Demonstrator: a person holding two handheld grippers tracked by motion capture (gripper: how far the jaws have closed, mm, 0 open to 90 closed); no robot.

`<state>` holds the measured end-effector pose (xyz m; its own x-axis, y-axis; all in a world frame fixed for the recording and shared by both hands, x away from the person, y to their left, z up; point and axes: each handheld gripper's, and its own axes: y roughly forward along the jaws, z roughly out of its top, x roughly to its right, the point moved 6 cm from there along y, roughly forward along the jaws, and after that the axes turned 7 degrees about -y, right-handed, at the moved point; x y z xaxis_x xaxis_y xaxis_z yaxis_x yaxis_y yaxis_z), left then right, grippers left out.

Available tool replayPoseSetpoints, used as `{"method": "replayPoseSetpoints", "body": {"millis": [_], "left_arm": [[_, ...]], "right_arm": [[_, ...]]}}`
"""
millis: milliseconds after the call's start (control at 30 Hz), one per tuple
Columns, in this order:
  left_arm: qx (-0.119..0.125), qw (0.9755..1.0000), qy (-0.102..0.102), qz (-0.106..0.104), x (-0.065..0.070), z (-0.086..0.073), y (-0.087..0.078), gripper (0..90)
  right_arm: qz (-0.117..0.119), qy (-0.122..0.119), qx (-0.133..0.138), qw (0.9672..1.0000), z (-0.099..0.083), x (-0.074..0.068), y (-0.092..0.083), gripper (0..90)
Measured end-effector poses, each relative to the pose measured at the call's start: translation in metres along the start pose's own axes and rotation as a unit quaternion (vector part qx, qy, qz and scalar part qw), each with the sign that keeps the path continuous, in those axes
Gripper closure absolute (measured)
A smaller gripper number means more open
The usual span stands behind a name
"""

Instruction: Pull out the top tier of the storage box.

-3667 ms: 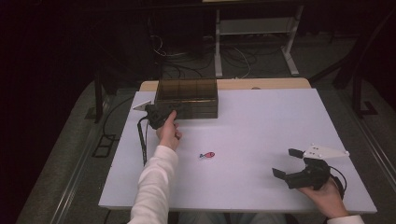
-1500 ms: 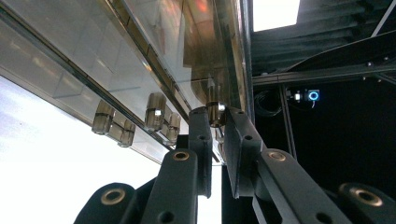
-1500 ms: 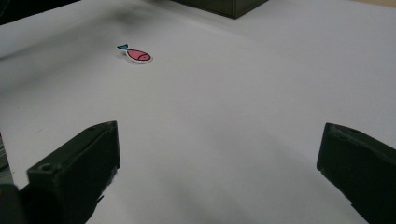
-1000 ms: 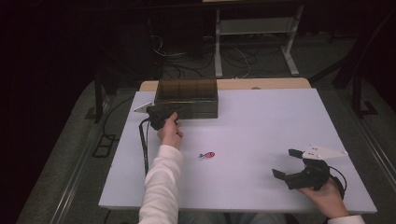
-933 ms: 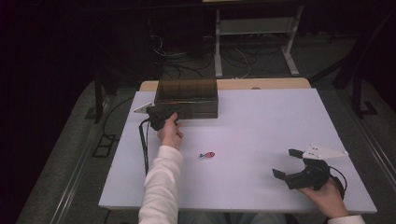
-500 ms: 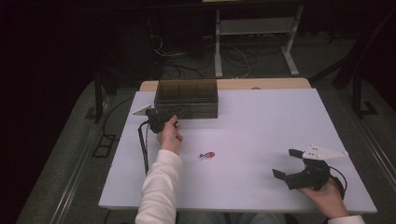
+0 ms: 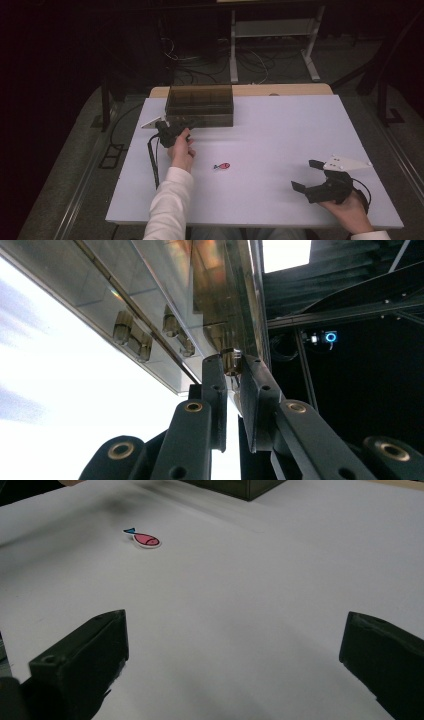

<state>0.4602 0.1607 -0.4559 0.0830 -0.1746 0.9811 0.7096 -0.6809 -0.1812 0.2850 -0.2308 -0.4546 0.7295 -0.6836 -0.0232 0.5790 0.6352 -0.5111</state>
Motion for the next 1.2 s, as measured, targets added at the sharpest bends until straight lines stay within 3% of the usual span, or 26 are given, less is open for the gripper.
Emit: {"method": "replayPoseSetpoints", "body": {"millis": [200, 300, 433, 500, 633, 967, 1200], "left_arm": [[-0.007, 0.9997, 0.022, 0.003, 0.0, -0.001, -0.002, 80.1], [-0.011, 0.9991, 0.039, 0.009, 0.0, -0.002, -0.003, 75.3], [-0.019, 0.9966, 0.075, 0.03, -0.001, -0.004, -0.005, 68.3], [-0.022, 0.9959, 0.082, 0.031, 0.0, -0.006, -0.006, 66.5], [-0.028, 0.9927, 0.109, 0.043, 0.0, -0.008, -0.008, 64.6], [-0.039, 0.9865, 0.147, 0.061, 0.003, -0.012, -0.012, 62.1], [-0.048, 0.9794, 0.181, 0.075, 0.006, -0.014, -0.017, 62.0]], "right_arm": [[0.0, 0.0, -0.001, 1.0, 0.0, 0.0, 0.0, 0.0], [-0.001, 0.0, 0.0, 1.0, 0.0, 0.0, 0.0, 0.0], [0.0, 0.0, -0.001, 1.0, 0.0, 0.0, 0.0, 0.0], [0.0, -0.001, -0.001, 1.0, 0.0, -0.001, 0.0, 0.0], [0.0, 0.0, 0.0, 1.0, 0.0, 0.0, 0.0, 0.0], [-0.001, -0.001, -0.001, 1.0, 0.0, 0.0, 0.0, 0.0], [-0.001, -0.001, 0.0, 1.0, 0.0, 0.0, 0.0, 0.0]]}}
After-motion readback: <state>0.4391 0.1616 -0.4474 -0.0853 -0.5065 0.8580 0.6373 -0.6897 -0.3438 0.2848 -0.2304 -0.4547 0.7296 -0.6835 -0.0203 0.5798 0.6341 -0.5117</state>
